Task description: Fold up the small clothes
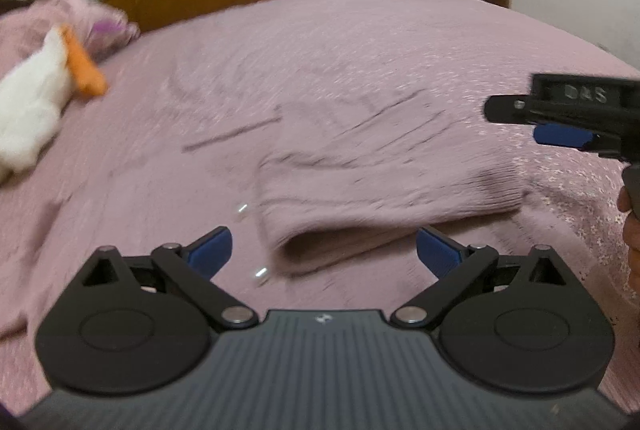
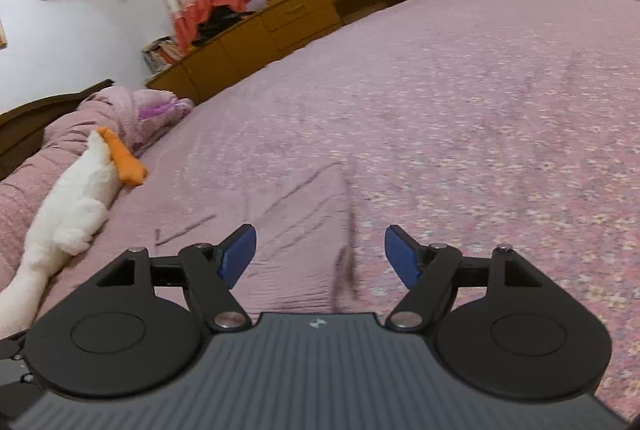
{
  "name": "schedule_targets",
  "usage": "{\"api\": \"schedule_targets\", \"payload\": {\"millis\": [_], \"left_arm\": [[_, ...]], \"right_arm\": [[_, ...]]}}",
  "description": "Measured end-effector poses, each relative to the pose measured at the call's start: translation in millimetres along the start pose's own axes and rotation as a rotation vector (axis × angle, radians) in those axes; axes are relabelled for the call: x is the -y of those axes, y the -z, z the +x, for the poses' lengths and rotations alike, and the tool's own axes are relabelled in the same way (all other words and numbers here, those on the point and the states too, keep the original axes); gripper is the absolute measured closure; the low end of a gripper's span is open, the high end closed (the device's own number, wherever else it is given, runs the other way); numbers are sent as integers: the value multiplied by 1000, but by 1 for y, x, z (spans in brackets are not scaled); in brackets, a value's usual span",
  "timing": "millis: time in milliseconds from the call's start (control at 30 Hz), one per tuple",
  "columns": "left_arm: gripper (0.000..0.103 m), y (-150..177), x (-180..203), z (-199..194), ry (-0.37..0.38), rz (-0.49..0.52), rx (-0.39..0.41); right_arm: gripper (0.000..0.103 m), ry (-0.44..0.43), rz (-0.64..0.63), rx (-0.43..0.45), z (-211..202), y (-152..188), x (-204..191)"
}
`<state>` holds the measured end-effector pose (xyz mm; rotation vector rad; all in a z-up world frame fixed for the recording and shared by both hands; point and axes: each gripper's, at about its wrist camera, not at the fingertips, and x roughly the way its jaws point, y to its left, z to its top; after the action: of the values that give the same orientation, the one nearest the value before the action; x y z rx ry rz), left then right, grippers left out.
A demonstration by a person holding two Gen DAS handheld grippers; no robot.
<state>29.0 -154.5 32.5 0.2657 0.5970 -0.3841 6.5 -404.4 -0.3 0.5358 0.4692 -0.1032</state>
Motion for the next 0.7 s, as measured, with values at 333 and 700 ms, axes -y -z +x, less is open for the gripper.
{"api": "schedule_targets", "payload": {"millis": [333,700], "left_arm": [[8,-3,44,27,105,163,31],[26,-18,62,53,94,206,-25]], "right_arm": [[22,48,175,-16,9,2,25],[22,43,201,14,2,-1,29]]}}
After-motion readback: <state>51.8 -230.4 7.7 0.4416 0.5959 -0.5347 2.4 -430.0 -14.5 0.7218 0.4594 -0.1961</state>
